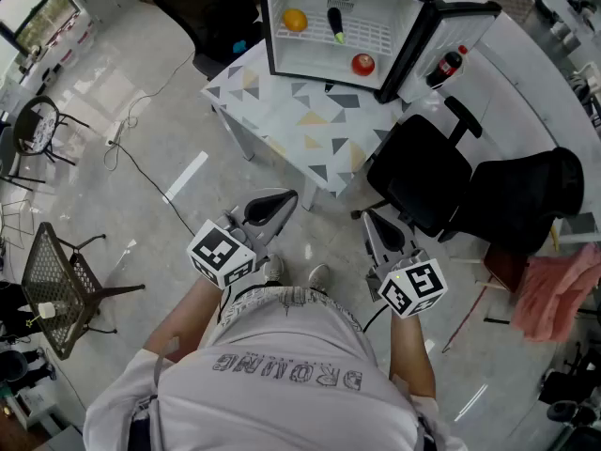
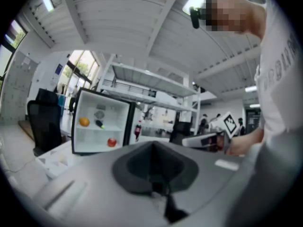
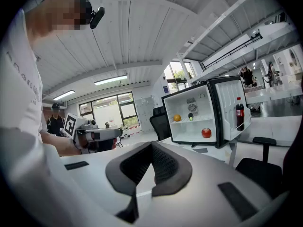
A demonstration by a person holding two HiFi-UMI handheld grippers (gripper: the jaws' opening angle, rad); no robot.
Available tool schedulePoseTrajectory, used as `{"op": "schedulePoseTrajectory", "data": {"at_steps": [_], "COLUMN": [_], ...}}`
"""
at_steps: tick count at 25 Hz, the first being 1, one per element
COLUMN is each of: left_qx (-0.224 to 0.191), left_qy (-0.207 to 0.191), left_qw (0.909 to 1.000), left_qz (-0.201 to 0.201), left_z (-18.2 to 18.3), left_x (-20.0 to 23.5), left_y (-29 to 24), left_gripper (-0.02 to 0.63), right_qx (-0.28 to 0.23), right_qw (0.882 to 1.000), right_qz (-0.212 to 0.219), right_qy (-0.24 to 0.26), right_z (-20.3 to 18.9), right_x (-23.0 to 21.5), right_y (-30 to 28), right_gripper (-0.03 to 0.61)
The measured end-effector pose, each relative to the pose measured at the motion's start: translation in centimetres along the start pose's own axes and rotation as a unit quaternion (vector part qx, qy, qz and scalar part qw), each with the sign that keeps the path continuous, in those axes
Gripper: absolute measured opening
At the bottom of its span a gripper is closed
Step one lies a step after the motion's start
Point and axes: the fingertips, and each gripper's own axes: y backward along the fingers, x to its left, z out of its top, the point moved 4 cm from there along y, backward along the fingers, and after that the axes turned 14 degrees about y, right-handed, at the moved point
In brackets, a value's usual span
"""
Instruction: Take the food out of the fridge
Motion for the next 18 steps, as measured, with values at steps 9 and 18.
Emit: {"op": "schedulePoseTrajectory", "data": {"at_steps": [9,18], "left_qx": [-0.003,0.003], "left_qy": [0.003,0.002], "left_qw": [1.0,1.0], "left_qz": [0.004,0.003], "left_z": [0.06,-0.13], "left_x": [0.33,-0.07], "left_y": [0.19,-0.43], "left_gripper": [0.005,0.006], "right_qx": [0.001,-0.024], "right_qw": [1.0,0.999], "right_qz": [0.0,-0.004], "right_qy": [-0.002,-0.028], "right_z": [-0.07,0.37], "right_x": [-0.05,-0.72], "right_y": [-0.17,0.24], "right_gripper": [-0.002,0.0]}}
